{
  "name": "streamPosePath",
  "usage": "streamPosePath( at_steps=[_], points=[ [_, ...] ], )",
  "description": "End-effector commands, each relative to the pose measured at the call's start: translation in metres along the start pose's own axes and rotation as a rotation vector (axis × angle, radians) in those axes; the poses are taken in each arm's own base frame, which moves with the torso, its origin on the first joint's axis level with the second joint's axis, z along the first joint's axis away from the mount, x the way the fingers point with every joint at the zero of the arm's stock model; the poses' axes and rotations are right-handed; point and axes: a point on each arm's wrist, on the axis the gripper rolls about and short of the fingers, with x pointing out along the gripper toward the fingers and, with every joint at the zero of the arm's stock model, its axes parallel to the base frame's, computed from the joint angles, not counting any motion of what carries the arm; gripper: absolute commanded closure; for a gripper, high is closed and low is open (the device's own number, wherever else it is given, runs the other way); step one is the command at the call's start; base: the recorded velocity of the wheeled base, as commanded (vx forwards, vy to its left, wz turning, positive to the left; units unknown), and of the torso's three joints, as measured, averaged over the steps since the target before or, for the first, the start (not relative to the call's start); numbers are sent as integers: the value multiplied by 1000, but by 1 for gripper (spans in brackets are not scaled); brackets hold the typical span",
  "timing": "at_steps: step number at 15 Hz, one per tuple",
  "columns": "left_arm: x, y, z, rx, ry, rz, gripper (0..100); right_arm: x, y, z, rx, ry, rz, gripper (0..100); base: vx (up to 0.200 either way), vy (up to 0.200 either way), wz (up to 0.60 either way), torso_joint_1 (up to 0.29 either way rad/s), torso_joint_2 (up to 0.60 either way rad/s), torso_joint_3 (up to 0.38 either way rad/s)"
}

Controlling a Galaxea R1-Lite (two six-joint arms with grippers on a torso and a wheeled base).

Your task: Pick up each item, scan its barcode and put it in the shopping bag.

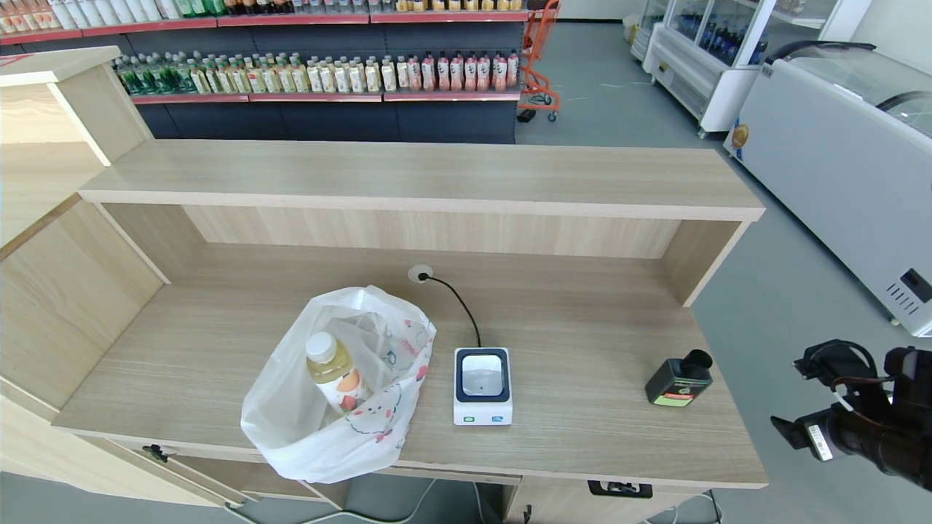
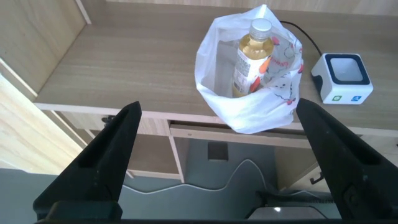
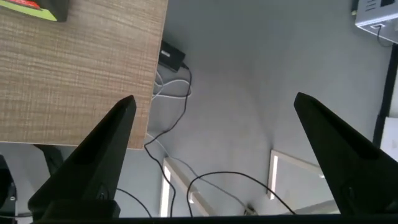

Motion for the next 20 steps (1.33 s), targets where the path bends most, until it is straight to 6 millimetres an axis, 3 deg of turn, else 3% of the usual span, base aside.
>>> streamPosePath(
  at_steps=[1,20],
  points=[
    [0,0,0,-1,0,0,0,8,8,-3,-12,20,37,0,0,0,0,0,0,0],
    [0,0,0,-1,-2,0,0,57,54,50,-38,-168,216,0,0,0,0,0,0,0]
  ],
)
